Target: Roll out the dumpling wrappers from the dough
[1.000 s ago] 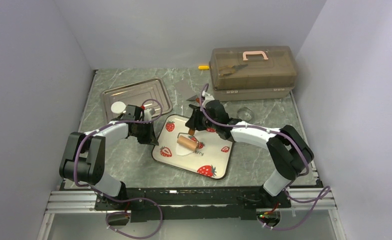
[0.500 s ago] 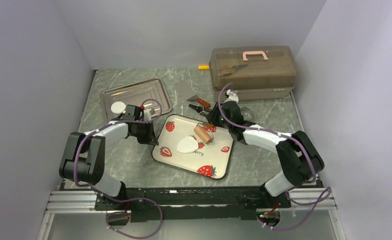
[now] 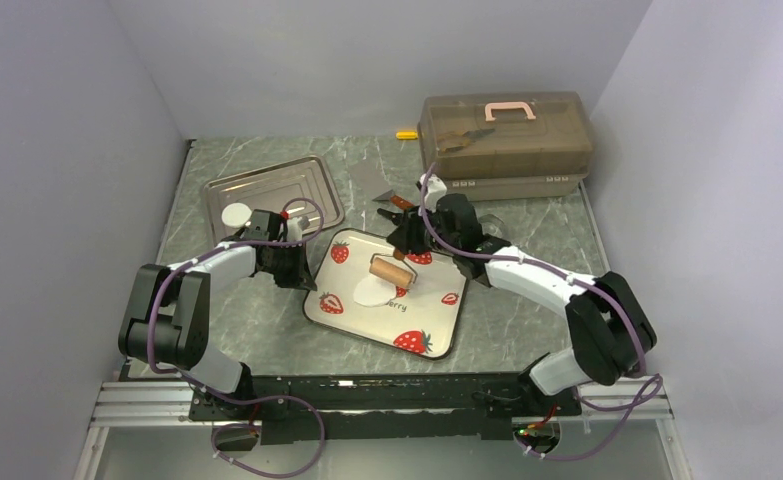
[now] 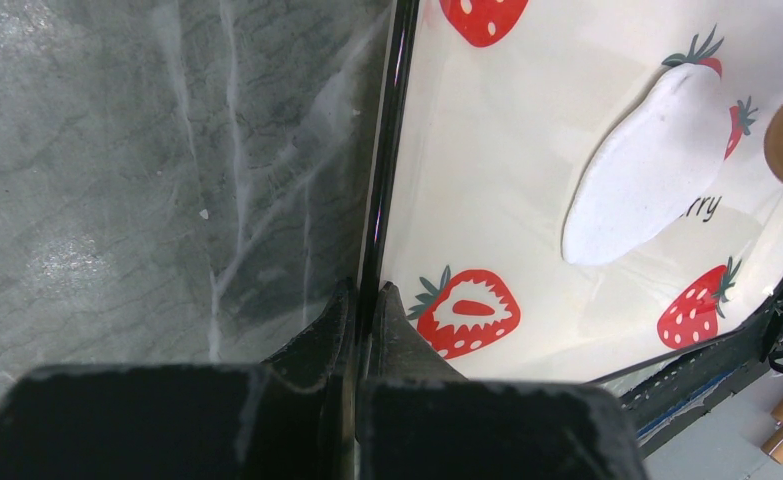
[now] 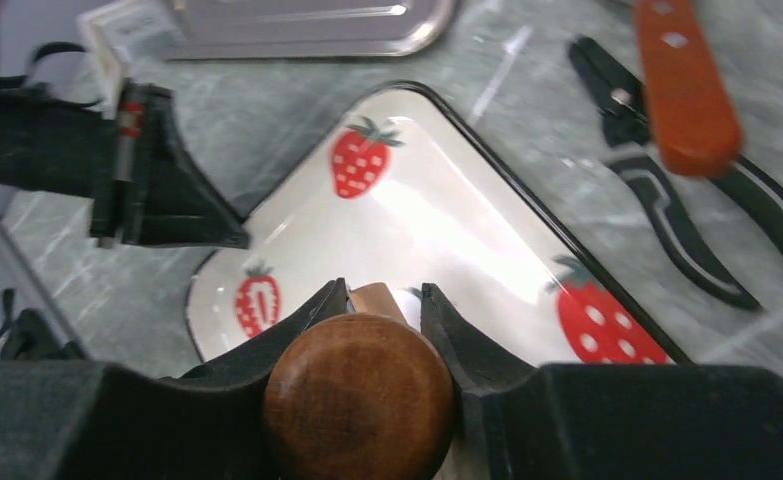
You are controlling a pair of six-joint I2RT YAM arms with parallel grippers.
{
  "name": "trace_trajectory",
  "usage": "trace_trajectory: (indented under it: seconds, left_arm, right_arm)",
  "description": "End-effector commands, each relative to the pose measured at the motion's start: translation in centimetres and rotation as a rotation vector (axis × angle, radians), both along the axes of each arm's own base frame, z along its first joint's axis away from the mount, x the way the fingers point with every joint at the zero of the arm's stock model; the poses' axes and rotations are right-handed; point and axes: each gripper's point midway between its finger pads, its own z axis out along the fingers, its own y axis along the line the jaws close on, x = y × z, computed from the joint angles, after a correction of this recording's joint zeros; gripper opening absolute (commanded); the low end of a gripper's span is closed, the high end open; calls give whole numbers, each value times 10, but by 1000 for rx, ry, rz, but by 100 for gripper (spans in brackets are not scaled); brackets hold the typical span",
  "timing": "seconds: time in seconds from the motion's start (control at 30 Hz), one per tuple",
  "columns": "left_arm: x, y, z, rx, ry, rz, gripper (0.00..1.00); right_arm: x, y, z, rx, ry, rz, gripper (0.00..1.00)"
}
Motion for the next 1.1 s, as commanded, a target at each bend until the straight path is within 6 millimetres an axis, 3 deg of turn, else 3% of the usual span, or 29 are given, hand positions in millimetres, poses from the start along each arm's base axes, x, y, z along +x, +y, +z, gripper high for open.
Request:
trace_trajectory:
  seconds: [0.0, 0.1, 0.23, 0.3, 0.4, 0.53, 0.7, 0.87, 0.97, 1.07]
  left_arm:
    - [13, 15, 2, 55, -47, 59, 0]
    - [12, 15, 1, 56, -47, 60, 0]
    - [13, 15, 2, 54, -47, 57, 0]
    - [13, 15, 1, 54, -45, 57, 0]
    - [13, 14, 0, 53, -41, 57, 0]
    - [12, 14, 0, 52, -37, 56, 0]
    - [12, 14, -1, 52, -34, 57, 0]
    - [12, 14, -1, 52, -35, 57, 0]
    - [12, 14, -1, 51, -36, 57, 0]
    - [12, 14, -1, 51, -37, 57, 0]
  right_arm:
    - [2, 39, 34, 100, -104, 168, 0]
    - [-3, 40, -8, 10, -31, 180, 0]
    - [-15, 20, -71, -146, 82, 146, 0]
    - [-30, 10, -105, -266, 158, 155, 0]
    - [-66, 9, -131, -319, 228, 206, 0]
    - [-95, -3, -150, -343, 292, 199, 0]
    - [-113, -7, -157, -365, 313, 213, 0]
    - [-113, 4, -145, -347, 288, 243, 0]
    - [-101, 21, -113, -323, 233, 275, 0]
    - [-81, 53, -45, -219, 108, 328, 0]
